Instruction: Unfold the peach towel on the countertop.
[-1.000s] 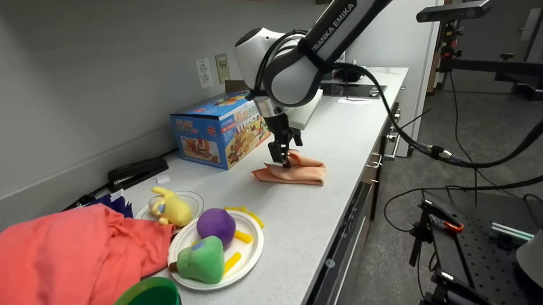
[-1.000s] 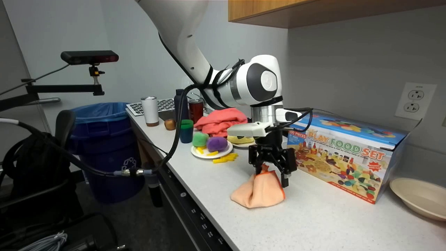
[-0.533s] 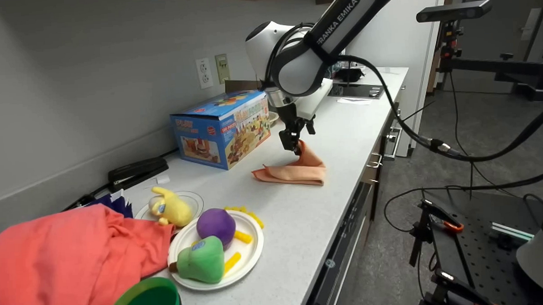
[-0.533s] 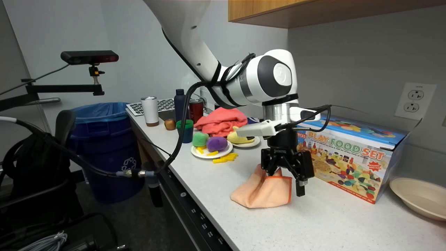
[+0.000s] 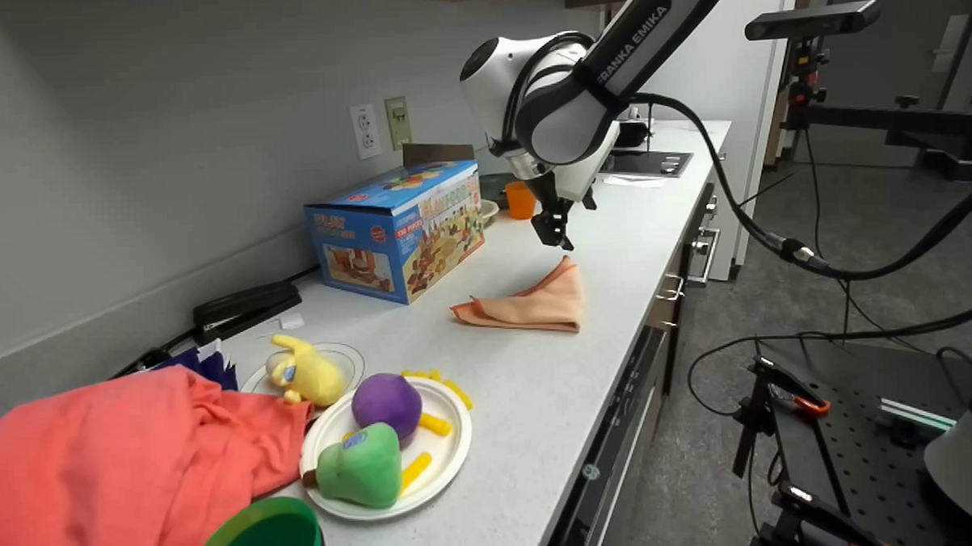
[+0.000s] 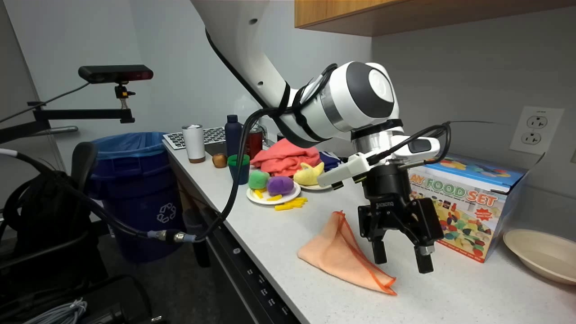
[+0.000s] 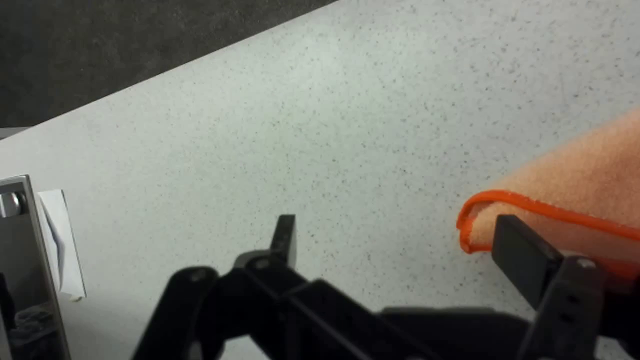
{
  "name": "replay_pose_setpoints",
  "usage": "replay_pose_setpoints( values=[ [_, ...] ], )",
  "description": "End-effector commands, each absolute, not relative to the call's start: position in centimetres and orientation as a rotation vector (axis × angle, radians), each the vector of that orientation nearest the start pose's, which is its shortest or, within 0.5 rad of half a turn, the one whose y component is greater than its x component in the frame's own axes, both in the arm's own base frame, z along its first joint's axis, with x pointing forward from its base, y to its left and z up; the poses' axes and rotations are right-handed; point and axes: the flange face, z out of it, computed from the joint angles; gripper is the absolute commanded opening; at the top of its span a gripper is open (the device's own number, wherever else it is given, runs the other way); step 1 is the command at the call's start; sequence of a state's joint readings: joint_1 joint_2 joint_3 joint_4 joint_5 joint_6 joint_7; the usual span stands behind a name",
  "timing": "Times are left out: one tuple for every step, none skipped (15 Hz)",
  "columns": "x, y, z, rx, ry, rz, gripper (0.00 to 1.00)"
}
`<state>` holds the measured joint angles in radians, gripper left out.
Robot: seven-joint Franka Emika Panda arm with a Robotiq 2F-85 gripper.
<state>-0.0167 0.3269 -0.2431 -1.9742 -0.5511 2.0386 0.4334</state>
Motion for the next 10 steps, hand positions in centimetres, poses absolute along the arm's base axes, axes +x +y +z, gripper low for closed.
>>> replay_pose_setpoints(
  values=[
    [55.7, -15.1, 32.7, 2.587, -0.402, -0.231, 1.0],
    [56.0, -13.9, 33.5, 2.626, -0.351, -0.222, 1.0],
    [56.4, -12.8, 34.2, 2.668, -0.285, -0.215, 1.0],
    [56.8, -11.7, 34.9, 2.71, -0.224, -0.204, 1.0],
    [57.2, -10.6, 35.4, 2.741, -0.157, -0.211, 1.0],
    [57.7, -9.8, 35.5, 2.779, -0.095, -0.215, 1.0],
    [58.2, -9.0, 35.6, 2.816, -0.034, -0.218, 1.0],
    [58.7, -7.6, 35.0, 2.853, 0.024, -0.229, 1.0],
    [59.0, -6.7, 34.6, 2.886, 0.084, -0.245, 1.0],
    [59.5, -6.0, 34.1, 2.921, 0.14, -0.267, 0.99]
  ],
)
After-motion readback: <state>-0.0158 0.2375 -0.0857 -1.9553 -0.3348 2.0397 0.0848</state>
